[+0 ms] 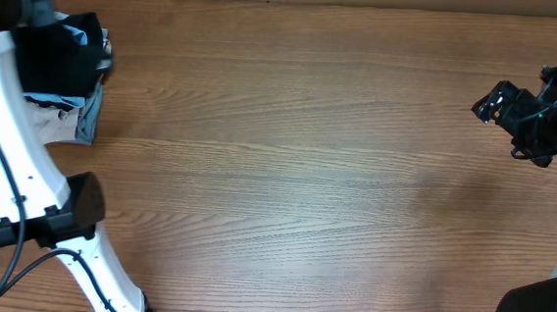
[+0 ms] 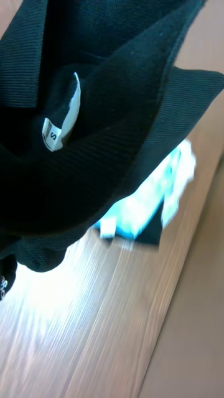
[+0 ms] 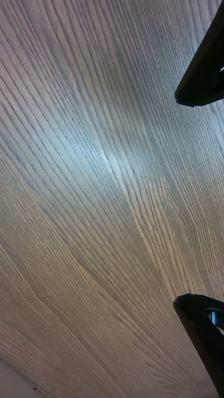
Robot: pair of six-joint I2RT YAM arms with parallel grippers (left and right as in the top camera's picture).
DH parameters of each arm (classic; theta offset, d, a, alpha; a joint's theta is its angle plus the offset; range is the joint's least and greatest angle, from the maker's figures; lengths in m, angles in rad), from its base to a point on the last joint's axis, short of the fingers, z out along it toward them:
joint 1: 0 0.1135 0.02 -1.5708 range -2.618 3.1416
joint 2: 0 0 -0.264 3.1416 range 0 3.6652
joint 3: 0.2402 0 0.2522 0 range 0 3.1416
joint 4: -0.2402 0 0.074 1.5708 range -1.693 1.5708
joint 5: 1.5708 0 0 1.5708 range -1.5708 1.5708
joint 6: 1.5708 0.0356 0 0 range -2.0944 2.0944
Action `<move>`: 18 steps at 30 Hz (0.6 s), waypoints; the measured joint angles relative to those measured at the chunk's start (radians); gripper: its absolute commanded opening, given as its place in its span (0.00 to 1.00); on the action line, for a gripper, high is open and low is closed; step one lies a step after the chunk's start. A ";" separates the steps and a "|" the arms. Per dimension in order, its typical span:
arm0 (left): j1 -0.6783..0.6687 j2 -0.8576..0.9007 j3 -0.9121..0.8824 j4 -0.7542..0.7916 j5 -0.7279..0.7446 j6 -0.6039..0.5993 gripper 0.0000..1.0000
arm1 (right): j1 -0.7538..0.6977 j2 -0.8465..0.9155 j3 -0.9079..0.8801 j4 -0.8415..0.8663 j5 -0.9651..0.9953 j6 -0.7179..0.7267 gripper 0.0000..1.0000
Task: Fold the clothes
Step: 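Carry the shirt left and drop it onto the clothes pile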
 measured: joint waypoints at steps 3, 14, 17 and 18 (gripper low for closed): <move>0.045 0.007 -0.006 0.007 -0.042 0.002 0.04 | 0.000 0.000 0.000 0.000 0.000 0.000 1.00; 0.070 0.191 -0.016 0.064 -0.209 0.031 0.04 | 0.000 0.000 0.000 0.000 0.000 0.000 1.00; 0.075 0.248 -0.023 0.098 -0.230 0.032 0.04 | 0.000 0.000 0.000 0.002 0.000 0.000 1.00; 0.076 0.259 -0.023 0.115 -0.233 0.032 0.04 | 0.000 0.000 0.000 0.002 0.000 0.000 1.00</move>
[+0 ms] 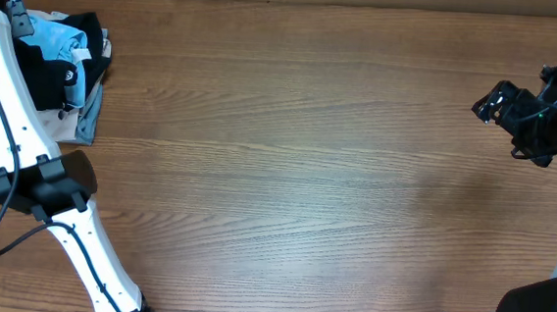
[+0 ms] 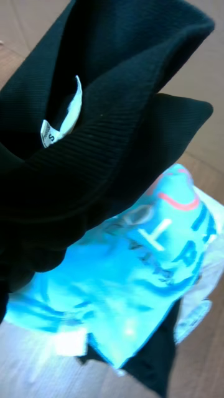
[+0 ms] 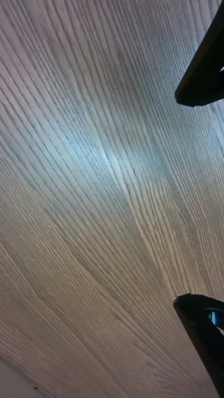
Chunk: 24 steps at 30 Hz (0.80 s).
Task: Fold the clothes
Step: 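Carry the shirt left and drop it onto the clothes pile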
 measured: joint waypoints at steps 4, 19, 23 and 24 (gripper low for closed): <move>0.000 0.040 0.000 0.090 -0.008 0.000 0.04 | 0.000 0.000 0.000 0.004 0.000 0.000 1.00; -0.042 0.131 0.000 0.335 0.066 0.007 1.00 | 0.000 0.000 0.000 0.008 0.000 0.000 1.00; -0.068 0.131 0.002 0.355 0.072 0.007 1.00 | 0.000 0.000 0.000 0.008 0.000 -0.001 1.00; -0.073 0.131 0.003 0.354 0.075 0.007 1.00 | 0.000 0.000 0.000 0.008 0.000 0.000 1.00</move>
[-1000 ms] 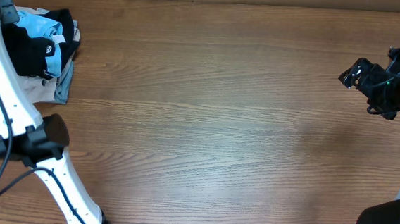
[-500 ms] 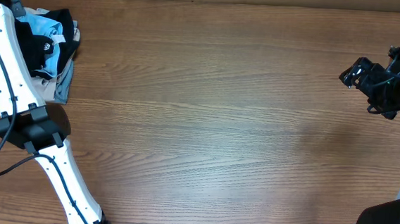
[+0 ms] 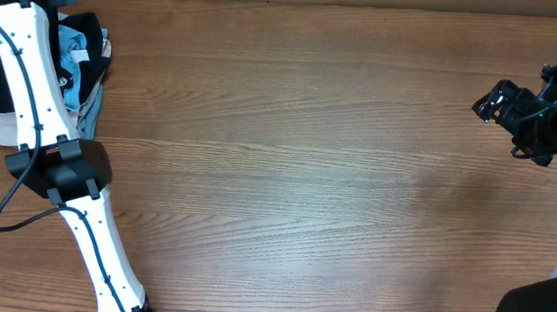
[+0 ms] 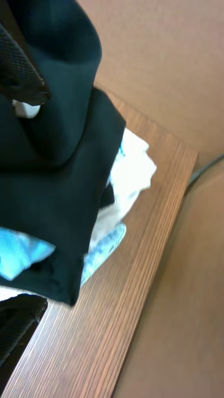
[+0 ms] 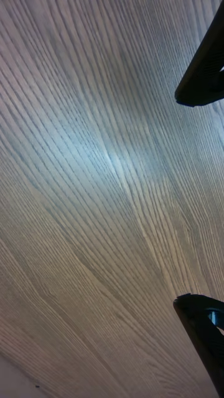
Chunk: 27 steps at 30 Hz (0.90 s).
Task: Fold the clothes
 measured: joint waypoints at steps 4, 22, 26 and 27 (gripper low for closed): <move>-0.009 0.000 0.039 -0.055 0.007 0.000 1.00 | 0.000 0.000 0.000 0.000 0.000 0.000 1.00; -0.006 -0.446 0.151 -0.482 0.188 -0.031 1.00 | 0.013 -0.156 0.000 -0.016 0.026 -0.026 0.96; -0.006 -0.439 0.149 -0.486 0.206 -0.031 1.00 | 0.014 -0.359 0.002 -0.023 0.039 -0.028 1.00; -0.006 -0.433 0.149 -0.486 0.207 -0.031 1.00 | 0.014 -0.408 0.003 -0.023 0.041 -0.030 1.00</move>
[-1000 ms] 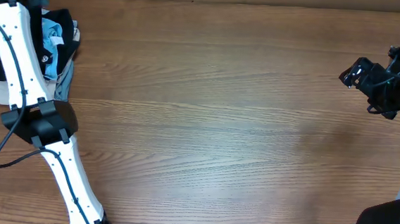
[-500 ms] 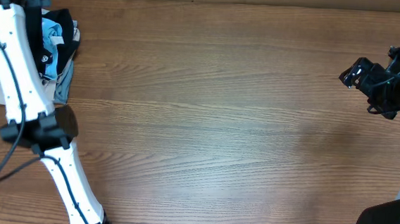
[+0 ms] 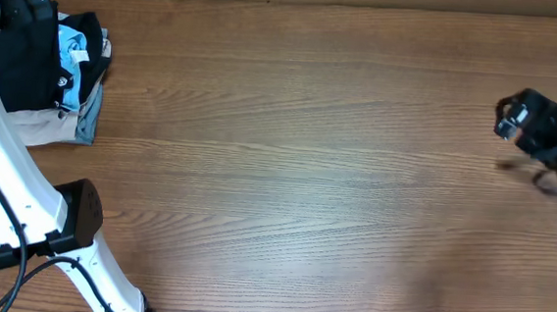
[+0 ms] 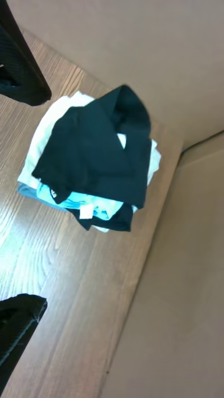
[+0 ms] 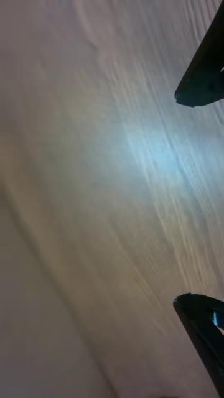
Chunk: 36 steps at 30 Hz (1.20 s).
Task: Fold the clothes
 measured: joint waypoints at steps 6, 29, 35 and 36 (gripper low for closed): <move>0.000 0.020 -0.007 -0.001 0.009 0.000 1.00 | 0.000 -0.226 0.016 -0.022 -0.005 0.000 1.00; 0.000 0.020 -0.007 -0.002 0.013 0.000 1.00 | 0.199 -0.472 -0.508 0.581 0.015 0.000 1.00; 0.000 0.020 -0.007 -0.003 0.014 0.000 1.00 | 0.237 -0.735 -0.967 0.922 0.023 0.001 1.00; 0.000 0.020 -0.007 -0.003 0.013 0.000 1.00 | 0.241 -0.789 -1.036 0.958 0.024 0.000 1.00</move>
